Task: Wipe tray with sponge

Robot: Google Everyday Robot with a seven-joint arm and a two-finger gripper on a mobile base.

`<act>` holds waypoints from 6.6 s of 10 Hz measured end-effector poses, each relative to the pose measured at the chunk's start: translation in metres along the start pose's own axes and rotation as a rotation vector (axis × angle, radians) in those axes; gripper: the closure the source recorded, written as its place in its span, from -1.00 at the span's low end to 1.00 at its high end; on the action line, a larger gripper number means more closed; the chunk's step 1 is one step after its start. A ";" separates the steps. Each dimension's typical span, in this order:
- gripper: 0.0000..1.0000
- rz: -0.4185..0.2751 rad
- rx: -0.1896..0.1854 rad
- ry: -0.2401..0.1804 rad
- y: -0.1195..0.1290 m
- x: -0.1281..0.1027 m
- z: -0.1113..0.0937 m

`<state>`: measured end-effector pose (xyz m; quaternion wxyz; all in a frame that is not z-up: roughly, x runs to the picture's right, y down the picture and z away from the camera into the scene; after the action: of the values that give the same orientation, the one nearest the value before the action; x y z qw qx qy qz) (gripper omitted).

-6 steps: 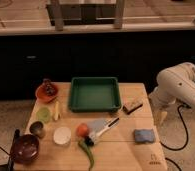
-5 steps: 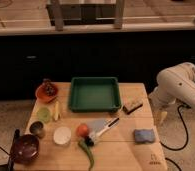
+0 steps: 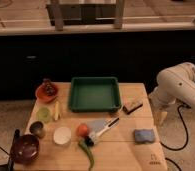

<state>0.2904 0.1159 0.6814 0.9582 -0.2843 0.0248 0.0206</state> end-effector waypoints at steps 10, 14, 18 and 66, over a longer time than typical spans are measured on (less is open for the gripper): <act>-0.60 -0.054 -0.034 -0.010 0.069 -0.005 0.051; -0.60 -0.017 -0.045 -0.033 0.074 -0.001 0.067; -0.60 -0.019 -0.059 -0.043 0.085 -0.002 0.084; -0.48 0.026 -0.185 -0.188 0.102 0.010 0.172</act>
<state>0.3007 0.2956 0.7693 0.9257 -0.3678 -0.0634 0.0615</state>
